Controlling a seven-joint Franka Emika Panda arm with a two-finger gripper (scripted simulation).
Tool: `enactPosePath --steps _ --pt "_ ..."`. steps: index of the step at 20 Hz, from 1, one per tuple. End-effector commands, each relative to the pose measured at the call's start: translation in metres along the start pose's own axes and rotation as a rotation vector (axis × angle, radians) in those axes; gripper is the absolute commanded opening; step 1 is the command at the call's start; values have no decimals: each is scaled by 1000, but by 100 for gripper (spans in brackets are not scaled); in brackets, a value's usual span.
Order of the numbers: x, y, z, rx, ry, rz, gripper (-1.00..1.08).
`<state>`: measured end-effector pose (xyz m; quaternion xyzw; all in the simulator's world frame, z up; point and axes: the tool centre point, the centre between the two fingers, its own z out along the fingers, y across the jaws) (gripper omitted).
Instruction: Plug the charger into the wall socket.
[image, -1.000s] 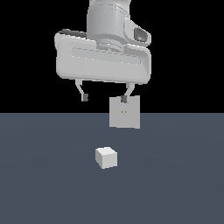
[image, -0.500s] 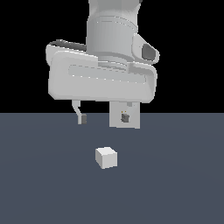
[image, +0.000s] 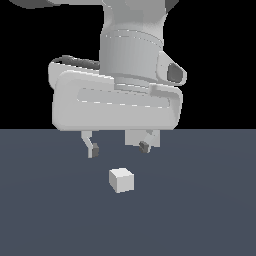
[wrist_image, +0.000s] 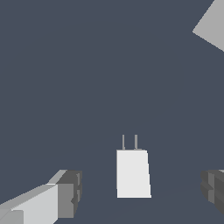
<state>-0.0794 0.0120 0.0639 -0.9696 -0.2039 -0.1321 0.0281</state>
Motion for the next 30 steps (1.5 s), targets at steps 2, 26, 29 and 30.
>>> enactPosePath --steps 2,26,29,30 --pt "-1 0 2 1 3 -5 100" --pt "-15 0 50 0 2 -5 -100" --pt "-15 0 50 0 2 -5 -100" --pt "-15 0 50 0 2 -5 -100"
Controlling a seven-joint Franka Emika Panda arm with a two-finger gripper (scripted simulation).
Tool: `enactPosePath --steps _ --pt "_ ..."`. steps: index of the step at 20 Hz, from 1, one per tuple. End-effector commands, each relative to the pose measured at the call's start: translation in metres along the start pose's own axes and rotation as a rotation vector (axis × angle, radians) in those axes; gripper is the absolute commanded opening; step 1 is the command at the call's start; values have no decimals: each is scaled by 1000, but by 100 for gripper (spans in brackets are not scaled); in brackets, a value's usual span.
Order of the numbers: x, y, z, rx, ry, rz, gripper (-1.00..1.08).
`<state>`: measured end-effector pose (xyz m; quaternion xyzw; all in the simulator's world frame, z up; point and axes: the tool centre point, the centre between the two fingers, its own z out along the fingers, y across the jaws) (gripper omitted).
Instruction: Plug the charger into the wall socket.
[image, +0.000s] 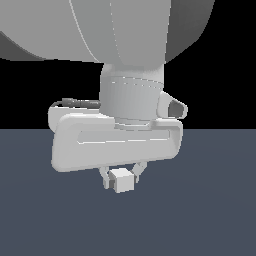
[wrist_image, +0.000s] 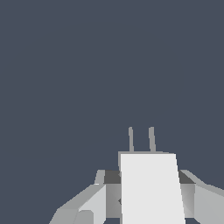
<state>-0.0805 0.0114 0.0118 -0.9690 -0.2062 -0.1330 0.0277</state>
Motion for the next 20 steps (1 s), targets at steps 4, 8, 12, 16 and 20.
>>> enactPosePath --steps 4,8,12,16,20 --pt "0 0 0 0 0 0 -100" --pt "2 0 -1 -3 1 12 -100" --pt "7 2 -5 -13 2 49 -100" --pt "15 4 -10 -29 4 109 -100" --pt "25 8 -18 -50 5 189 -100"
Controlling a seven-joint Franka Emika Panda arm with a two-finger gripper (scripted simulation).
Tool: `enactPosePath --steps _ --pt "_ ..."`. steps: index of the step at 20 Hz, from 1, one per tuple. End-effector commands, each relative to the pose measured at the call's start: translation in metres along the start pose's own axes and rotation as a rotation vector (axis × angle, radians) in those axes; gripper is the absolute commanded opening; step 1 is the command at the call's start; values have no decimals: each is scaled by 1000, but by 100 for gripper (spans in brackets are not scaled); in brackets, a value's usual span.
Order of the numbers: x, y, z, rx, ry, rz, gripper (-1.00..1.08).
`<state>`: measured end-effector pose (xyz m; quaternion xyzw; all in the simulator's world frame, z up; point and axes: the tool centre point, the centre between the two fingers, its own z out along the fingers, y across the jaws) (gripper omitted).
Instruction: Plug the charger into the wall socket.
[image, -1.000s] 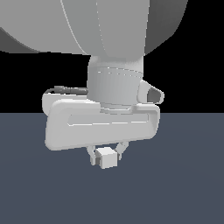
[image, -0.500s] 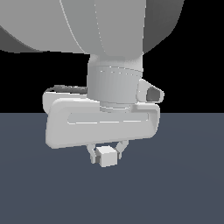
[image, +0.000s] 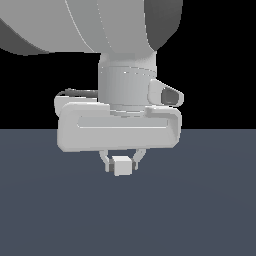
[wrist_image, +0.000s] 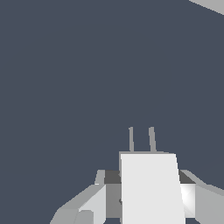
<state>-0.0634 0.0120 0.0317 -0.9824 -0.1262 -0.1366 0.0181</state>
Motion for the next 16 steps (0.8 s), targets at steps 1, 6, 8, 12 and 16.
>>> enactPosePath --steps 1,6,8,12,16 --pt "7 2 -5 -14 2 53 -100" --pt "23 7 -17 -47 4 173 -100" --pt "29 10 -21 -60 4 221 -100" --pt "39 16 -30 -87 4 312 -100" --pt "48 23 -38 -111 4 397 -100"
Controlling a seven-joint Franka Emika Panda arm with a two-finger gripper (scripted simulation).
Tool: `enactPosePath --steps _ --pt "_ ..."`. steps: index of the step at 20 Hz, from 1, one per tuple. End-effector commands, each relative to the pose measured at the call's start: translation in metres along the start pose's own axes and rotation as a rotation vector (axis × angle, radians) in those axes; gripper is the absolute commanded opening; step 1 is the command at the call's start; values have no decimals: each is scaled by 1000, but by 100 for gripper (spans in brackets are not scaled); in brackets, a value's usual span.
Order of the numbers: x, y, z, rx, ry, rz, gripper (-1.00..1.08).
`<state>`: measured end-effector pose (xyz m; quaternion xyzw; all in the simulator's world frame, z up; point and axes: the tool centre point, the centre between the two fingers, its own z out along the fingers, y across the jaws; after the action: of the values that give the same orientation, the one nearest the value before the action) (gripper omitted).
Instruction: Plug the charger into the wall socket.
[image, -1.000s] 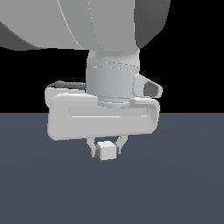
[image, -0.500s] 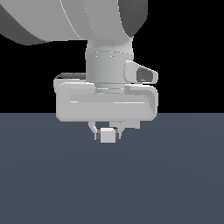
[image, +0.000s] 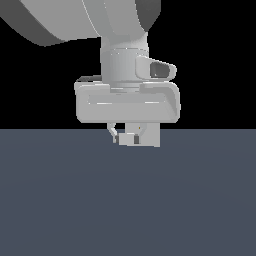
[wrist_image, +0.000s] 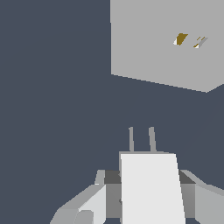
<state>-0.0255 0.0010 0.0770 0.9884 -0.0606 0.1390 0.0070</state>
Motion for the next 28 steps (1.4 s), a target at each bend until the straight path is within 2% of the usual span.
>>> enactPosePath --steps 1,13,28 --pt "7 3 -5 -15 0 53 -100" --pt "24 12 -16 -59 -4 197 -100" --pt "28 14 -16 -62 -5 209 -100"
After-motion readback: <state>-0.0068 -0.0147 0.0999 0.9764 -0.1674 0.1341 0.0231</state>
